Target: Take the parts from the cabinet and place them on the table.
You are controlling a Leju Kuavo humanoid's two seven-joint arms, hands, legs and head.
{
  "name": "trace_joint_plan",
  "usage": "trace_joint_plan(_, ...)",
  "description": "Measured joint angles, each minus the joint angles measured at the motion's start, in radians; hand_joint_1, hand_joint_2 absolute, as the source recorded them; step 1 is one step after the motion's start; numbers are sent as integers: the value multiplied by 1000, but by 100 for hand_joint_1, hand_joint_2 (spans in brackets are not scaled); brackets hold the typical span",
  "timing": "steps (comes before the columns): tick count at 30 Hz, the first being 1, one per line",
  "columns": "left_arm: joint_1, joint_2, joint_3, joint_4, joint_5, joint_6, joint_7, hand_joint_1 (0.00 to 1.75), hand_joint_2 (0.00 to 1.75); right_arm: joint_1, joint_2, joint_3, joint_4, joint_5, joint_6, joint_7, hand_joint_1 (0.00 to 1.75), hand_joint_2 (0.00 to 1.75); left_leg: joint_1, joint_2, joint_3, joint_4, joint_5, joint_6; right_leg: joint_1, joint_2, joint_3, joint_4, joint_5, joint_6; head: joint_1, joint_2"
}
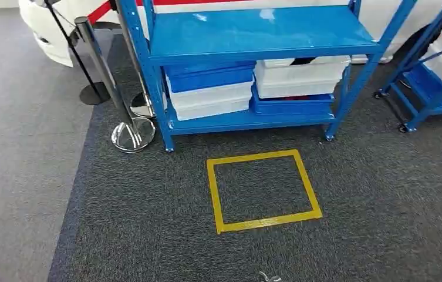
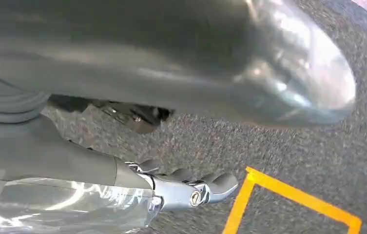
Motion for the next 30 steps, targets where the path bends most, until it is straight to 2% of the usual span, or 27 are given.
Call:
trace_joint_plan(1,2,0,0,0,0,0,0,0,0,0,0,0,0,0,0,0,0,0,-4,20,-4,1,1,1,0,-2,-24,64,-27,1,0,0)
trace_joint_plan(2,2,0,0,0,0,0,0,0,0,1,0,0,0,0,0,2,0,0,-7,36,-8,2,1,2,0,-3,-27,89,-30,2,0,0)
trace_joint_plan(3,2,0,0,0,0,0,0,0,0,2,0,0,0,0,0,3,0,0,-9,45,-11,5,1,1,0,-5,-4,65,-11,2,0,0)
trace_joint_plan(5,-4,0,0,0,1,0,0,0,0,4,-1,0,2,3,-1,3,0,0,-12,59,-15,12,1,0,3,-14,98,-87,53,-6,0,0)
trace_joint_plan(6,-8,0,0,0,2,0,0,0,0,3,-1,0,2,4,-2,2,0,0,-12,62,-17,18,0,-2,5,-22,152,-168,73,-14,0,0)
trace_joint_plan(7,-10,-1,0,0,2,1,-1,0,0,-1,-2,0,2,5,-4,2,0,0,-19,66,-25,24,-3,-7,16,-30,166,-198,53,-19,0,0)
trace_joint_plan(9,-15,-1,0,0,1,3,-3,0,0,0,-1,0,2,5,-8,-2,0,0,-17,66,-25,28,-1,-15,15,-29,161,-203,63,-26,0,0)
trace_joint_plan(10,-15,-1,0,0,0,3,-3,0,0,2,-1,0,2,5,-13,-4,0,0,-22,66,-29,30,-8,-6,12,-29,162,-205,66,-22,0,0)
trace_joint_plan(11,-15,-1,0,0,0,3,-3,0,0,2,-2,0,2,6,-18,-6,0,0,-20,64,-30,30,-3,-3,13,-30,162,-205,66,-22,0,0)
trace_joint_plan(12,-15,-1,0,0,0,3,-3,0,0,2,-2,0,2,7,-24,-7,0,0,-19,63,-30,28,0,-8,14,-30,162,-205,67,-23,0,0)
trace_joint_plan(17,-15,-1,0,0,0,4,-3,0,0,-1,0,0,2,2,-59,3,0,0,-19,61,-30,21,7,-18,14,-31,160,-204,69,-28,0,0)
trace_joint_plan(26,-15,-1,0,0,-2,8,0,0,0,-3,0,0,2,3,-82,65,0,0,-19,60,-29,21,9,-22,13,-31,159,-204,70,-29,0,0)
trace_joint_plan(27,-15,-1,0,0,-2,8,0,0,0,-3,0,0,2,7,-78,65,0,0,-21,60,-34,27,6,-19,8,-32,160,-208,75,-25,0,0)
trace_joint_plan(28,-15,-1,0,0,-2,8,0,0,0,-3,1,1,1,11,-76,65,0,0,-24,59,-35,29,6,-6,7,-34,160,-209,78,-20,0,0)
trace_joint_plan(29,-16,-1,0,0,-2,9,0,0,0,-3,2,1,0,13,-72,63,0,0,-25,59,-35,25,8,-3,6,-34,161,-214,80,-16,0,0)
trace_joint_plan(30,-16,-1,0,0,-1,9,0,0,0,-4,3,1,-1,15,-69,62,0,0,-24,59,-28,3,20,5,11,-35,168,-225,85,-8,0,0)
